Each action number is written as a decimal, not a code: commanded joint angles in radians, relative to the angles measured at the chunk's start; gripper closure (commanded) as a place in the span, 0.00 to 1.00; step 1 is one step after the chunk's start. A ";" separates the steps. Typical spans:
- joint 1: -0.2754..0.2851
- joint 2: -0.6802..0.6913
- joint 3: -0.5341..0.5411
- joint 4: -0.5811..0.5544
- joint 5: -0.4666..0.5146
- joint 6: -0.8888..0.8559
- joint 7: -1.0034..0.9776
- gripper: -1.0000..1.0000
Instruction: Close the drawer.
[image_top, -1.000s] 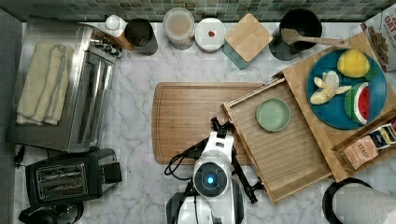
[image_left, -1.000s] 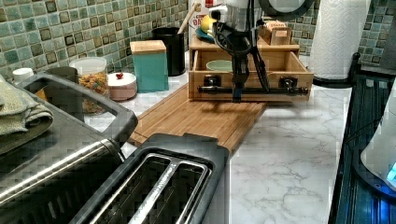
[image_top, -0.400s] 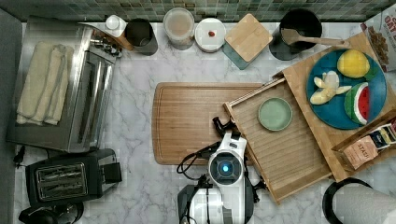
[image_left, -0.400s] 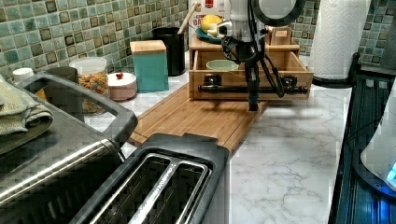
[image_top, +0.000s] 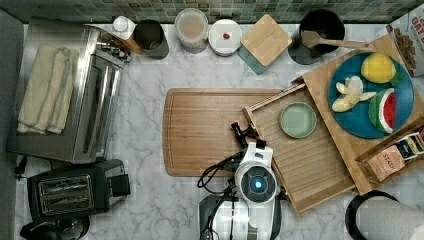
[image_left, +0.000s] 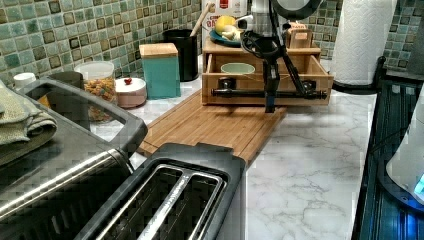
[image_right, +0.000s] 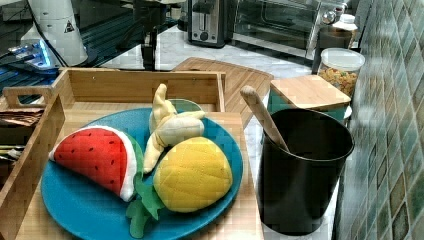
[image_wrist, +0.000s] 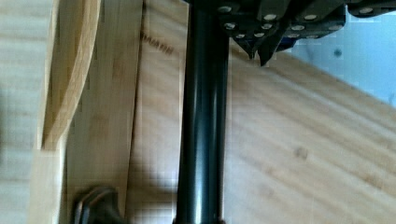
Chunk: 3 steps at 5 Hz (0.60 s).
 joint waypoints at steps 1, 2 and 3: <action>-0.090 -0.003 -0.124 0.152 -0.032 -0.022 -0.167 1.00; -0.098 0.087 -0.177 0.247 0.064 0.001 -0.355 1.00; -0.088 0.233 -0.229 0.376 0.253 0.021 -0.581 1.00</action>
